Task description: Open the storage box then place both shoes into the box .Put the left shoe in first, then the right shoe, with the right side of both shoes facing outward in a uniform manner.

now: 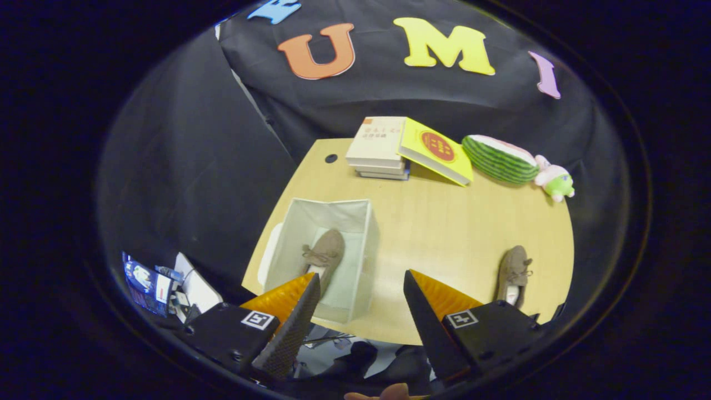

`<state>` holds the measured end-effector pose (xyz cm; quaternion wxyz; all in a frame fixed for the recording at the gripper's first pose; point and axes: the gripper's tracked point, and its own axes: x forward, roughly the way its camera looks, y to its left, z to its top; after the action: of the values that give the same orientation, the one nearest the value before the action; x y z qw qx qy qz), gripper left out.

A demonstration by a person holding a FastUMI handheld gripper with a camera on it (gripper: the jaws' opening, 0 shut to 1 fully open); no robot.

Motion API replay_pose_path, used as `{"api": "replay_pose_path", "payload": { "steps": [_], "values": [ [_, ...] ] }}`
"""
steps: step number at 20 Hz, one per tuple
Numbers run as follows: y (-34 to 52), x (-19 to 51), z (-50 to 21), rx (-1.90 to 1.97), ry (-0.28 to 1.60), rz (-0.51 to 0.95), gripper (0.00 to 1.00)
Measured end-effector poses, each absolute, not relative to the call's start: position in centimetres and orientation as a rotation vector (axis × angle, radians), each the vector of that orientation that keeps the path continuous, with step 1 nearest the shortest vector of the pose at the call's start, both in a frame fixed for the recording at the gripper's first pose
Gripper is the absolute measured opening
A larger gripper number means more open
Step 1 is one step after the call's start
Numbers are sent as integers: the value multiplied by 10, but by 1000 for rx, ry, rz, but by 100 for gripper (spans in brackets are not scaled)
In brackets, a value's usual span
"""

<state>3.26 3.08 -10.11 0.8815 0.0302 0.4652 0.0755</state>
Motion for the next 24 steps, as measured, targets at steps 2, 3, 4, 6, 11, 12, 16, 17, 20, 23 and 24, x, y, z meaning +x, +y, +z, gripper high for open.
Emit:
{"api": "replay_pose_path", "payload": {
  "steps": [2, 3, 4, 6, 11, 12, 16, 17, 20, 23, 24],
  "values": [
    [-9, 29, -101, 47, 948, 121, 97],
    [-29, 26, -103, 47, 947, 106, 97],
    [-51, 23, -104, 55, 948, 87, 97],
    [-93, 19, -111, 64, 953, 58, 97],
    [-185, 2, -149, 117, 1036, 20, 97],
    [-205, 0, -161, 112, 1055, 3, 97],
    [-264, -9, -216, 120, 1155, 7, 97],
    [-278, -10, -230, 121, 1184, 7, 97],
    [-306, -15, -268, 175, 1285, 15, 97],
    [-320, -12, -298, 202, 1357, 41, 97],
    [-321, -9, -306, 214, 1371, 52, 97]
  ]
}}
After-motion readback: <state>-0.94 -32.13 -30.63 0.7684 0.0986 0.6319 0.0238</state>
